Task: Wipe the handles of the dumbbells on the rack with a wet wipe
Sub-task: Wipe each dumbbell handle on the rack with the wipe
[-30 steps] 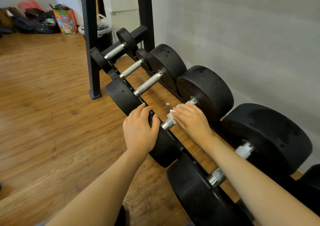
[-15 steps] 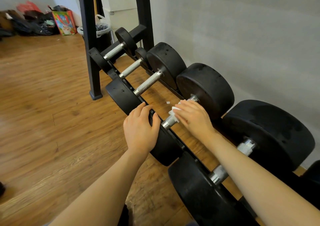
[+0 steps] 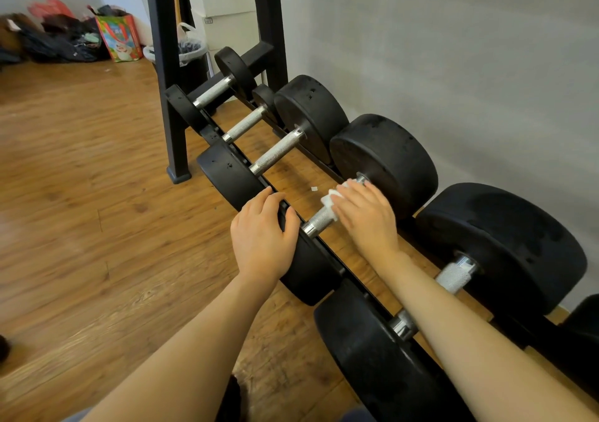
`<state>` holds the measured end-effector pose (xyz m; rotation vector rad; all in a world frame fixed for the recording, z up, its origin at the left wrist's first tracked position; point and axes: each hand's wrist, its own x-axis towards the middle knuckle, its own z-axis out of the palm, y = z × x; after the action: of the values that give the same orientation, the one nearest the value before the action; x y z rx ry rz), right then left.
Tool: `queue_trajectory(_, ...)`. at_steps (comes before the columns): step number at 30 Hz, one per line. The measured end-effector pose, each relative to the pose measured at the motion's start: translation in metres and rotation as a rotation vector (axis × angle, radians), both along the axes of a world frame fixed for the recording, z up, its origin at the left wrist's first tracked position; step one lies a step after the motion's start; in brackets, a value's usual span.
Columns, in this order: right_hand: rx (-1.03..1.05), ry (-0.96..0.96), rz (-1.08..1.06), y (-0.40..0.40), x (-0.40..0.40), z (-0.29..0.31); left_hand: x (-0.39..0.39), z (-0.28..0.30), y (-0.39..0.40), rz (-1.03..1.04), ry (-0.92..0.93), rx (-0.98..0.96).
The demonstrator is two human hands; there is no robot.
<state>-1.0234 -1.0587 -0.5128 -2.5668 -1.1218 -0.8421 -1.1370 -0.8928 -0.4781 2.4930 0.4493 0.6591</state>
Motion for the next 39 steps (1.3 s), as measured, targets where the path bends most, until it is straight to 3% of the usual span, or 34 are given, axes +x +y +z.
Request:
queue_trajectory(6,-0.027,-0.028,0.096,0.000,-0.008,-0.002,-0.001,0.000,0.000,0.000,0.005,0.006)
queue_trajectory(10,0.109,0.005,-0.011,-0.005,-0.006,0.004,-0.001,0.001,-0.001,0.005,0.008,0.010)
queue_trajectory(14,-0.006,0.064,0.111,0.003,-0.015,-0.005,-0.001,0.001,-0.001,0.007,0.007,0.011)
queue_trajectory(20,0.078,0.096,-0.043,-0.003,-0.004,-0.001,-0.001,0.001,-0.001,0.009,0.005,0.011)
queue_trajectory(25,-0.058,-0.018,0.201,0.008,-0.016,-0.008,-0.002,0.001,-0.001,0.013,-0.001,0.005)
queue_trajectory(30,0.169,0.027,-0.038,-0.002,-0.005,-0.001,-0.002,0.000,0.000,0.008,0.006,0.007)
queue_trajectory(32,0.224,0.052,-0.031,-0.002,-0.008,-0.001,-0.002,0.000,0.001,0.008,0.015,0.010)
queue_trajectory(36,0.139,-0.008,0.109,0.000,-0.015,-0.001,-0.002,-0.002,0.001,0.018,0.018,0.005)
queue_trajectory(39,0.229,0.033,0.011,-0.004,-0.009,-0.001,-0.001,-0.001,0.000,0.017,0.013,0.005)
